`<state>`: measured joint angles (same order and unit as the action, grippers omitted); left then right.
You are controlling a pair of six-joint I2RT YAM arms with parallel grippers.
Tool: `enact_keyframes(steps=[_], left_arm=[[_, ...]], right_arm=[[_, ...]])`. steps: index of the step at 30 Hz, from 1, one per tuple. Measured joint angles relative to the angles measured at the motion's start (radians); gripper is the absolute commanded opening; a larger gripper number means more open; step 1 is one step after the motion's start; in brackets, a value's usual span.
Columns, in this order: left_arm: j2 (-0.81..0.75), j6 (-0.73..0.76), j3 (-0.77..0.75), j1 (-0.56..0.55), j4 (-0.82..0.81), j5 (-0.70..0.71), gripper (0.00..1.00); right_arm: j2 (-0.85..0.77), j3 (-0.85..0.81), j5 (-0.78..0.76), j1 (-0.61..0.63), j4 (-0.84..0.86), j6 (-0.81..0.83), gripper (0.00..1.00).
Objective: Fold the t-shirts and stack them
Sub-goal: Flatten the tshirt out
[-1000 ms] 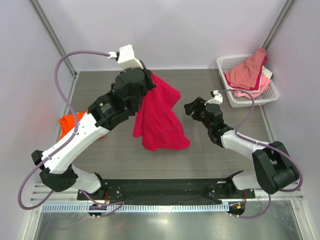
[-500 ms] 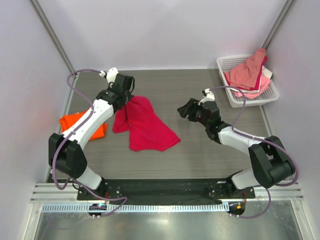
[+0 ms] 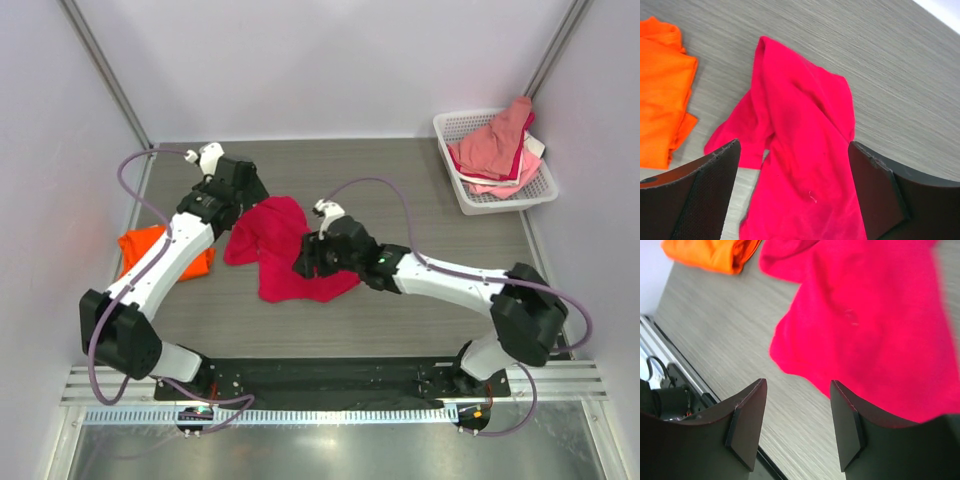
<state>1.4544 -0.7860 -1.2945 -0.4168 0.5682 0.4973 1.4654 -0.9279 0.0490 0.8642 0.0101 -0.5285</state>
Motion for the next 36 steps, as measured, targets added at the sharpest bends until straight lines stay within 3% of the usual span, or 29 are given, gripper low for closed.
enact_keyframes(steps=[11, 19, 21, 22, 24, 25, 26, 31, 36], left_arm=[[-0.281, -0.05, 0.221, 0.194, 0.024, -0.138, 0.9], [-0.324, -0.072, 0.307, 0.216, 0.036, -0.201, 0.89], [-0.321, -0.074, 0.311, 0.216, 0.035, -0.207, 0.89], [-0.32, -0.075, 0.312, 0.216, 0.035, -0.21, 0.89], [-0.317, -0.076, 0.315, 0.216, 0.032, -0.214, 0.89], [-0.316, -0.077, 0.319, 0.216, 0.027, -0.217, 0.89], [-0.314, -0.079, 0.323, 0.216, 0.025, -0.222, 0.88], [-0.288, -0.082, 0.362, 0.216, -0.005, -0.255, 0.86], [-0.24, -0.087, 0.42, 0.213, -0.051, -0.285, 0.81]], right_arm=[[0.428, -0.369, -0.135, 0.219, -0.171, 0.015, 0.62], [0.588, -0.541, -0.225, 0.269, -0.304, 0.027, 0.59], [0.607, -0.557, -0.235, 0.268, -0.328, 0.029, 0.52], [0.612, -0.56, -0.24, 0.268, -0.338, 0.03, 0.39], [0.619, -0.561, -0.249, 0.267, -0.358, 0.034, 0.23], [0.619, -0.561, -0.258, 0.266, -0.37, 0.035, 0.08], [0.618, -0.561, -0.272, 0.266, -0.378, 0.035, 0.02], [0.567, -0.505, -0.349, 0.264, -0.386, 0.029, 0.01], [0.357, -0.365, -0.395, 0.225, -0.401, 0.022, 0.01]])
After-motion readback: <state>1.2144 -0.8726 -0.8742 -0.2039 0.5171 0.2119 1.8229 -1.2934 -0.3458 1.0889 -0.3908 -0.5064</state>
